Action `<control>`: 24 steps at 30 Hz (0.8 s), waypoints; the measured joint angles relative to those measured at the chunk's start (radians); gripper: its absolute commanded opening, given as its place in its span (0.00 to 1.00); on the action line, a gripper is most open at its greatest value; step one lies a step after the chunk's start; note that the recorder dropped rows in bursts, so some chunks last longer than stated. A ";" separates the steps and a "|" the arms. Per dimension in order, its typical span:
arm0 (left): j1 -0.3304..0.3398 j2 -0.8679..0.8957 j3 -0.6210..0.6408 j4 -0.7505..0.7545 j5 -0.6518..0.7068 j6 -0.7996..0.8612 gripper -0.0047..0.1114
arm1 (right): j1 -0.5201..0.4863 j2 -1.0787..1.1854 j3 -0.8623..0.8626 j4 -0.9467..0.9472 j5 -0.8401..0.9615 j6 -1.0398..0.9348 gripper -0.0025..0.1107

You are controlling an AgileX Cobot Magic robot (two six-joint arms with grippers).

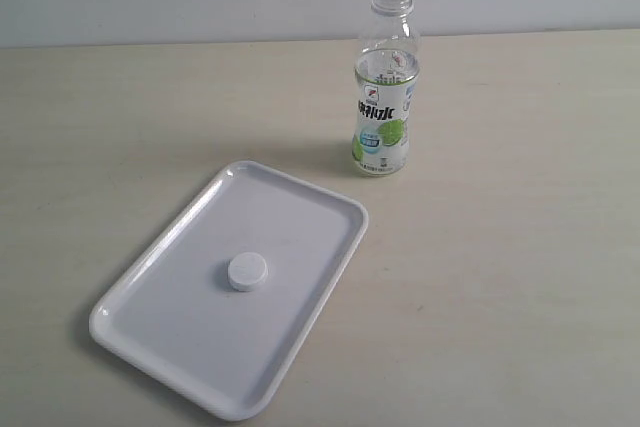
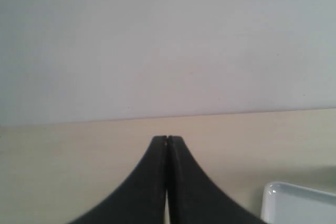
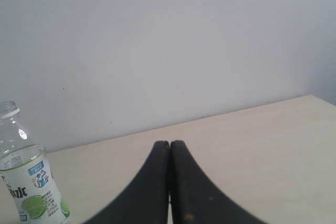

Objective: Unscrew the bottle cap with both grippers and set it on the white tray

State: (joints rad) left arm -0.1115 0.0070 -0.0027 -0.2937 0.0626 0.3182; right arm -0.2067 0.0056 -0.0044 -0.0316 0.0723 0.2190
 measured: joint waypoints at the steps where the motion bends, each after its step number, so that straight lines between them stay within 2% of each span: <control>1: 0.000 0.000 0.000 0.000 0.000 0.000 0.04 | 0.000 0.000 0.000 0.000 0.000 0.000 0.02; 7: 0.000 0.000 0.000 -0.004 0.000 -0.067 0.04 | 0.000 0.000 0.000 0.000 0.000 0.000 0.02; 11: 0.000 0.000 0.000 0.185 0.000 -0.318 0.04 | 0.000 0.000 0.000 0.000 0.000 0.000 0.02; 14: 0.000 0.000 0.000 0.294 0.000 -0.429 0.04 | 0.000 0.000 0.000 0.000 0.000 0.000 0.02; 18: 0.000 0.000 0.000 0.353 0.000 -0.468 0.04 | 0.000 0.000 0.000 0.000 0.000 0.000 0.02; 24: 0.000 0.000 0.000 0.363 0.011 -0.474 0.04 | 0.000 0.000 0.000 0.000 0.002 0.000 0.02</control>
State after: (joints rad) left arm -0.1115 0.0070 -0.0027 0.0690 0.0733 -0.1562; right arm -0.2067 0.0056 -0.0044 -0.0316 0.0740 0.2190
